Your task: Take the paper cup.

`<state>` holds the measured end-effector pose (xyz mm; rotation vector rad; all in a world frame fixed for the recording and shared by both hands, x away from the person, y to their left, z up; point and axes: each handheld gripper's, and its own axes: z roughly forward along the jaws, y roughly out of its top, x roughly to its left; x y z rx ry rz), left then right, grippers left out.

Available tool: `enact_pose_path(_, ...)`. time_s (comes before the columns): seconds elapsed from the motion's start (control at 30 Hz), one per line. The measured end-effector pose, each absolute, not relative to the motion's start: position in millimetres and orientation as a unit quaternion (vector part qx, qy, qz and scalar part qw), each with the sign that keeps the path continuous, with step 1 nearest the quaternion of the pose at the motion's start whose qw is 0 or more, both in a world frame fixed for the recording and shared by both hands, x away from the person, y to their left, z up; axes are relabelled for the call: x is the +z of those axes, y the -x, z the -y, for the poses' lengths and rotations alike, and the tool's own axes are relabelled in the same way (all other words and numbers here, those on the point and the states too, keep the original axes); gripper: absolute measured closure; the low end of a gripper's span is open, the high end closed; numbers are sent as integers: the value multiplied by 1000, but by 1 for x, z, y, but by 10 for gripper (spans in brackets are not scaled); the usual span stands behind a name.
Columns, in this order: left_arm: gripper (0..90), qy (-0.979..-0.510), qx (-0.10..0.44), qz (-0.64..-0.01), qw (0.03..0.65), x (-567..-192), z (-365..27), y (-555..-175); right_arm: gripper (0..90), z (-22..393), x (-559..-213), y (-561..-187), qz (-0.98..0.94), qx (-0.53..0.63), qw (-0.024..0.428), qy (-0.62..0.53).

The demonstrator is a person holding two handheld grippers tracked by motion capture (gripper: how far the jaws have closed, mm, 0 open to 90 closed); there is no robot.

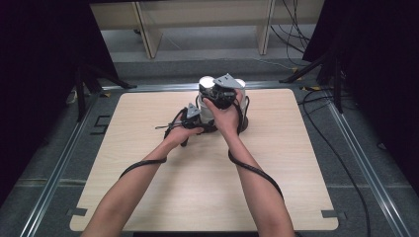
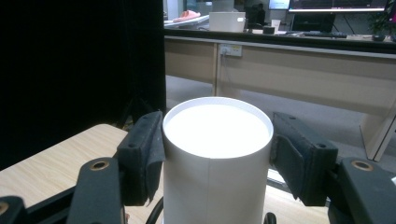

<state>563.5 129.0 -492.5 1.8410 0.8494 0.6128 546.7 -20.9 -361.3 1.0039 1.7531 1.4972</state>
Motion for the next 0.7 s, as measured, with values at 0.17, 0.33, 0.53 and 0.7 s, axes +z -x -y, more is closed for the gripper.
enact_pose_path(0.17, 210, -765, 257, -344, 480, -492, -130, -564, 372, 21, -354, -545, -662, 567, 316, -375)
enact_pose_path(0.33, 211, -766, 258, -345, 477, -492, -130, -563, 372, 21, -349, -544, -659, 572, 319, -370)
enact_pose_path(0.53, 200, -766, 264, -338, 479, -490, -130, -560, 372, 25, -343, -541, -658, 575, 317, -370)
enact_pose_path(0.7, 155, -768, 274, -329, 476, -484, -136, -554, 372, 29, -334, -535, -651, 582, 319, -369)
